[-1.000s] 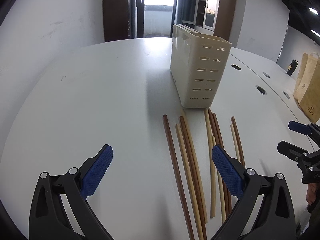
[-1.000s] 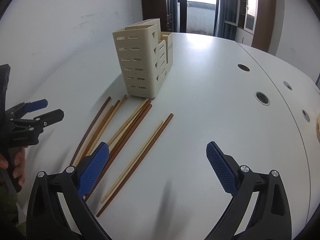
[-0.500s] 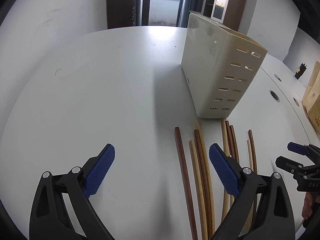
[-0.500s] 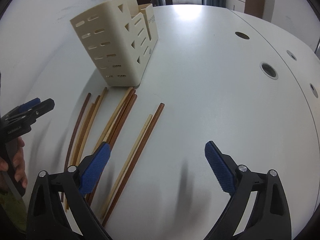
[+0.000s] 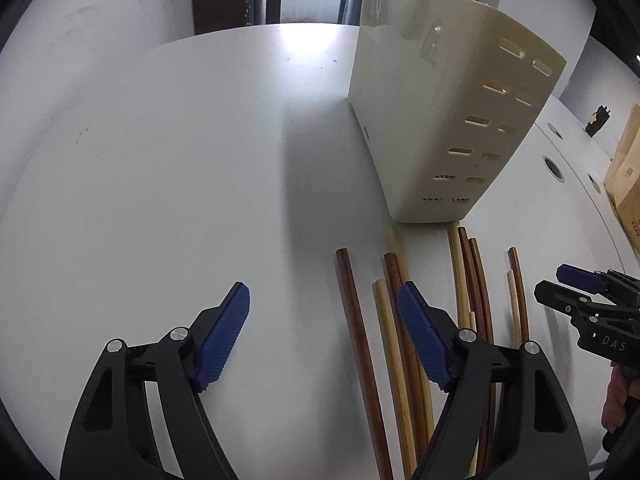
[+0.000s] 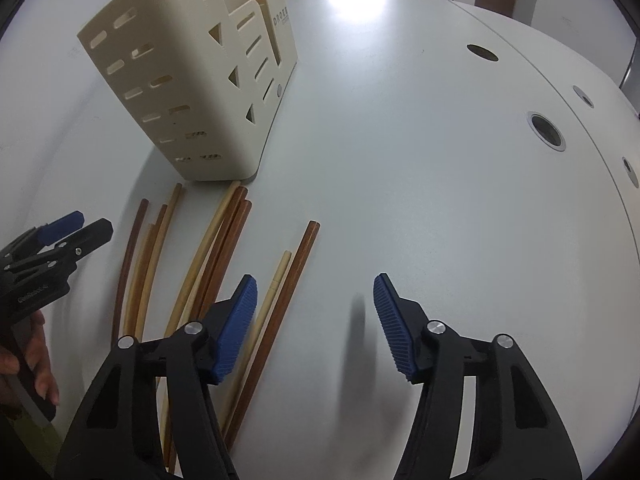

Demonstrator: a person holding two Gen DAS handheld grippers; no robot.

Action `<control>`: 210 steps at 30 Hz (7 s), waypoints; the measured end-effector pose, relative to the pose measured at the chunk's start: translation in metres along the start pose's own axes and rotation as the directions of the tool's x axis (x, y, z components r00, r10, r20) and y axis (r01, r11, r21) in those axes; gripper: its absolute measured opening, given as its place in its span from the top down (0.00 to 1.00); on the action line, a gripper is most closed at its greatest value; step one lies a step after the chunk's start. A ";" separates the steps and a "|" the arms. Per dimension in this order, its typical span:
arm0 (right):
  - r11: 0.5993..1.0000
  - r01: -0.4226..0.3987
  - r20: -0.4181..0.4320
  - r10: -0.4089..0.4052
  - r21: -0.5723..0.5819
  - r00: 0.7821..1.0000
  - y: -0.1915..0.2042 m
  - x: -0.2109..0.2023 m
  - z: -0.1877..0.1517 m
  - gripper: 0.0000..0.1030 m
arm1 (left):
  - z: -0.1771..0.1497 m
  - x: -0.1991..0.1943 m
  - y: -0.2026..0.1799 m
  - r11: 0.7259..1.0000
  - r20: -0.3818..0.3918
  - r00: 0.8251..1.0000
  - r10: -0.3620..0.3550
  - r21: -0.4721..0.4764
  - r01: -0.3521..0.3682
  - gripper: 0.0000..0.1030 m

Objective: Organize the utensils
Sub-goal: 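Move the right tool down to a brown chopstick and close on it, then lift the brown chopstick upright with the right tool over the cream holder, then lower the chopstick into the holder and open the right tool, then move the right tool back to the chopsticks and grasp a light wooden one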

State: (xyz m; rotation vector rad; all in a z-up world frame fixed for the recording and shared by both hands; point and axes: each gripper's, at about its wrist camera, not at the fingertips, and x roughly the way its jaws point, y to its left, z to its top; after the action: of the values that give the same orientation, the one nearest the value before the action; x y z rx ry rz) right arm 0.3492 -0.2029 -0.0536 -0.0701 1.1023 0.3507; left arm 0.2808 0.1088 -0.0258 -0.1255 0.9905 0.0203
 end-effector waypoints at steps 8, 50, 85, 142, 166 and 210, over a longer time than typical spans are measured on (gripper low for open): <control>1.000 0.023 -0.016 -0.023 -0.006 1.000 -0.001 0.013 0.005 0.54 | 0.003 0.022 -0.001 1.000 -0.036 0.999 -0.013 0.006 0.013 0.45; 0.982 -0.107 0.339 0.156 -0.158 0.928 0.031 -0.081 0.023 0.93 | 0.033 -0.066 -0.036 0.994 0.251 0.966 -0.066 0.106 0.040 0.93; 0.947 -0.174 0.801 0.320 -0.269 0.507 0.032 -0.201 0.069 0.93 | 0.066 -0.208 -0.084 0.987 0.831 0.536 -0.149 0.155 0.034 0.94; 0.924 -0.190 0.762 0.381 -0.332 0.524 0.030 -0.139 0.095 0.93 | 0.092 -0.124 -0.061 0.972 0.805 0.545 -0.235 0.191 0.136 0.93; 0.951 -0.175 0.759 0.310 -0.256 0.573 0.019 -0.135 0.081 0.77 | 0.083 -0.133 -0.049 0.974 0.753 0.617 -0.227 0.189 0.127 0.73; 0.984 -0.178 0.236 0.175 -0.009 0.956 0.004 -0.054 0.010 0.45 | 0.008 -0.045 -0.033 0.998 0.096 0.994 -0.056 0.021 0.054 0.50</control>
State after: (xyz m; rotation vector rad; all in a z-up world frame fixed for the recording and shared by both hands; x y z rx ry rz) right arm 0.3345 -0.2100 -0.0012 0.0804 0.8765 0.4995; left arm 0.2654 0.0787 0.0194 -0.1340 0.8907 -0.0327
